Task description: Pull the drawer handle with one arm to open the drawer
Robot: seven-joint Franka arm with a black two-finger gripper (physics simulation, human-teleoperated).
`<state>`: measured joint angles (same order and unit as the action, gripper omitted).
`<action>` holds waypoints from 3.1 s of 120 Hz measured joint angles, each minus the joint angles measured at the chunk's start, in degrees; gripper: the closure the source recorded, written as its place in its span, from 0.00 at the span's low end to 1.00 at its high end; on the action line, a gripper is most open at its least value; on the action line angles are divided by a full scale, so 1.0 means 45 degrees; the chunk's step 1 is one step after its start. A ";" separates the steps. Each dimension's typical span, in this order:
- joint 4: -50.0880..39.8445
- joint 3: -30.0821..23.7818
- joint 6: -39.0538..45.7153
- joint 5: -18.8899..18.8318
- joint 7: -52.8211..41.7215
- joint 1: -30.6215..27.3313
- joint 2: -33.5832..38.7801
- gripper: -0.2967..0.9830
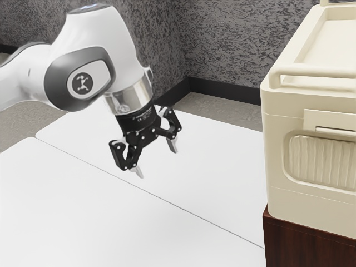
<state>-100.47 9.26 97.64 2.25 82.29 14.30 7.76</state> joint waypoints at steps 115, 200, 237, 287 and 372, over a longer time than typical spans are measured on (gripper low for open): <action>0.5802 -0.2186 0.2323 -0.0277 -0.8462 -0.2449 -0.6394 0.23; 0.2481 -0.2488 0.4928 0.0274 -1.1445 -0.0700 -0.4296 0.23; 0.0999 -0.2495 0.6087 0.1952 -1.0635 -0.0403 -0.3228 0.25; -0.0735 -0.2507 0.8057 0.2766 -1.0604 -0.0298 -0.2535 0.26; -0.0881 -0.2528 0.8635 0.2889 -1.1232 -0.0102 -0.2611 0.27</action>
<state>-104.43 -2.11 136.50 15.25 31.75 13.84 -3.99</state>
